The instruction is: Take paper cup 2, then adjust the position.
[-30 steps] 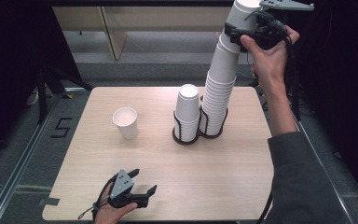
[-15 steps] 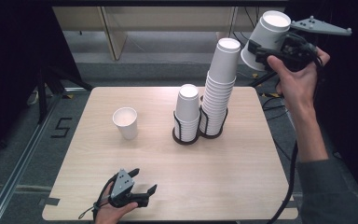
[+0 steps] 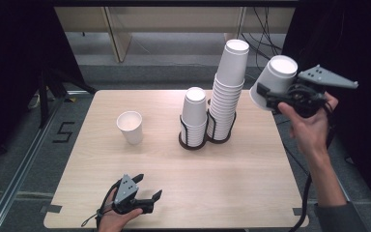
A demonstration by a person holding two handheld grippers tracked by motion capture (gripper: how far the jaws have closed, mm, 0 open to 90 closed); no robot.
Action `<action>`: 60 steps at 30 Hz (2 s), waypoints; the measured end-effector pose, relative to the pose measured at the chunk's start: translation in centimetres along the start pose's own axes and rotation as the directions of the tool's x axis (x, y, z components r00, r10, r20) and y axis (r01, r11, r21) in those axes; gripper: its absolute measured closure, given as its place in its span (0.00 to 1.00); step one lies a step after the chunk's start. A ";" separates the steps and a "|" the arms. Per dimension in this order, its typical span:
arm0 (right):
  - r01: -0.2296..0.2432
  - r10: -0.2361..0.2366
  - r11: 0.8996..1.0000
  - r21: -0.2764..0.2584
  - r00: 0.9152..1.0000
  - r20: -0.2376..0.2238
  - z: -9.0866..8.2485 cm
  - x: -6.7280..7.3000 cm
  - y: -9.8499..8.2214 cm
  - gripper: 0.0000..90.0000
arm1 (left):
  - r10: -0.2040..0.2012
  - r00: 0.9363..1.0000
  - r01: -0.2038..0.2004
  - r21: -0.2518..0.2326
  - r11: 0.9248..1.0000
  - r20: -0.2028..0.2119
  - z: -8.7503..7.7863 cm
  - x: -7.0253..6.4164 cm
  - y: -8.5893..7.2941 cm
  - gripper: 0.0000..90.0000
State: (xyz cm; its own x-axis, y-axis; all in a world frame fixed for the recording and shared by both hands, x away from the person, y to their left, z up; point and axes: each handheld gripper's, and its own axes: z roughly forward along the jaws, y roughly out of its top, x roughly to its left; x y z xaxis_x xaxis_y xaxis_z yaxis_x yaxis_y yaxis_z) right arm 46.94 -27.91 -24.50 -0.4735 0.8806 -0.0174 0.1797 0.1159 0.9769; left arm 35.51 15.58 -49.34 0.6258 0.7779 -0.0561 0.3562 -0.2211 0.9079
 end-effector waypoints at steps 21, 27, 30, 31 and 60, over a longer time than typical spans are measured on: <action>-0.007 0.022 0.996 0.087 0.985 -0.173 3.4 5.7 -10.6 0.21 | -0.022 1.000 0.022 0.003 1.000 0.009 0.2 0.4 -0.2 0.16; 0.002 0.023 0.994 0.108 0.973 -0.229 4.2 7.2 -12.3 0.21 | -0.017 1.000 0.017 -0.008 1.000 0.013 0.2 0.3 -0.1 0.16; 0.010 0.022 0.992 0.128 0.968 -0.249 4.6 7.9 -13.3 0.21 | -0.021 1.000 0.021 -0.004 1.000 0.005 0.1 0.3 -0.1 0.16; 0.014 0.020 0.991 0.133 0.967 -0.255 4.8 8.2 -13.6 0.21 | -0.023 1.000 0.023 -0.005 1.000 0.005 0.1 0.3 -0.1 0.16; 0.054 0.045 0.971 0.234 0.916 -0.399 6.6 13.4 -17.1 0.20 | -0.030 1.000 0.030 -0.015 0.999 0.006 -0.1 0.5 0.0 0.16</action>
State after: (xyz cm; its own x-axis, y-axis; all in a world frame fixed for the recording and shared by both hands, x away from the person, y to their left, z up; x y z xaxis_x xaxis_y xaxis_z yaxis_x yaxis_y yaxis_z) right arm 43.20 -15.08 -42.87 -0.7696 0.6285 0.1132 0.3508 0.2679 0.8973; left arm 35.79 16.00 -49.31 0.6190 0.7807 -0.0852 0.3643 -0.1893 0.9119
